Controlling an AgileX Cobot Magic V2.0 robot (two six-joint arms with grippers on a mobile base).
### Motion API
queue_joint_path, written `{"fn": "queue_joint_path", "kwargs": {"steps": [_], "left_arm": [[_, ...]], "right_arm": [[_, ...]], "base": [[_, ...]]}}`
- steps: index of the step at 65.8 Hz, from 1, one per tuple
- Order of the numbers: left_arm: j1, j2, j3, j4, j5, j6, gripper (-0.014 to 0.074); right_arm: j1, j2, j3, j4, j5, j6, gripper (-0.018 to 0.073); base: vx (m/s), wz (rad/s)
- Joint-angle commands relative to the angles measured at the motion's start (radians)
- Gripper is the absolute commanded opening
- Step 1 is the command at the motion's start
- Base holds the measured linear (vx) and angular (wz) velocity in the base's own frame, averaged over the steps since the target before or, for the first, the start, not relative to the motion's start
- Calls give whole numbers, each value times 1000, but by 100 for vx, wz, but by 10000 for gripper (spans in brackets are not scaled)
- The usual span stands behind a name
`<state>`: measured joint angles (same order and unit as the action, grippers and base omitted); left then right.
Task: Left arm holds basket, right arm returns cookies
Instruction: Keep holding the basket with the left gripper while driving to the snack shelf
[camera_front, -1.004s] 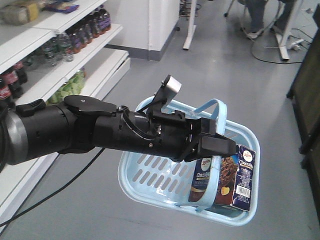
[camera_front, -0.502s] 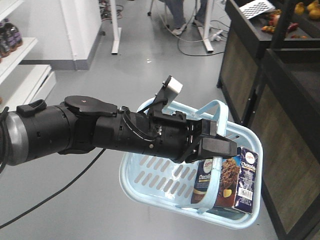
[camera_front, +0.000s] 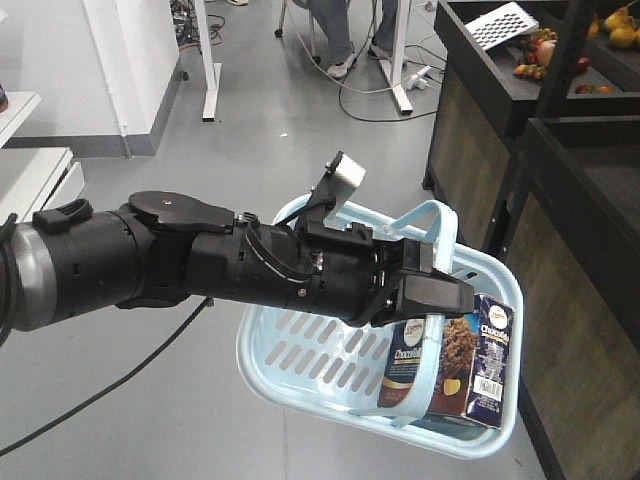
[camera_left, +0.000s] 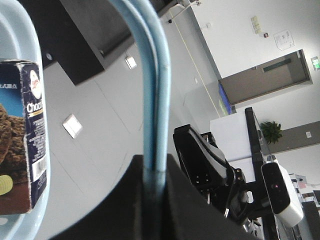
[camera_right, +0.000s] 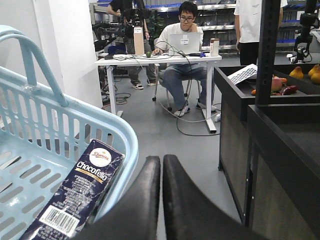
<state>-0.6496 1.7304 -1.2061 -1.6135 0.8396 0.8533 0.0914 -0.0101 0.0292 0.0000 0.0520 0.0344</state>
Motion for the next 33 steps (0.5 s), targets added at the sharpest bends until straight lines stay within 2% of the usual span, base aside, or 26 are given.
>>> {"fn": "queue_joint_path", "kwargs": {"steps": [1, 33], "left_arm": [[-2, -55, -41, -79, 41, 12, -6], [-2, -55, -41, -79, 41, 12, -6]], "right_arm": [[-2, -11, 2, -6, -70, -9, -3], [-2, -11, 2, -6, -70, -9, -3]], "base": [[36, 6], [38, 2]]}}
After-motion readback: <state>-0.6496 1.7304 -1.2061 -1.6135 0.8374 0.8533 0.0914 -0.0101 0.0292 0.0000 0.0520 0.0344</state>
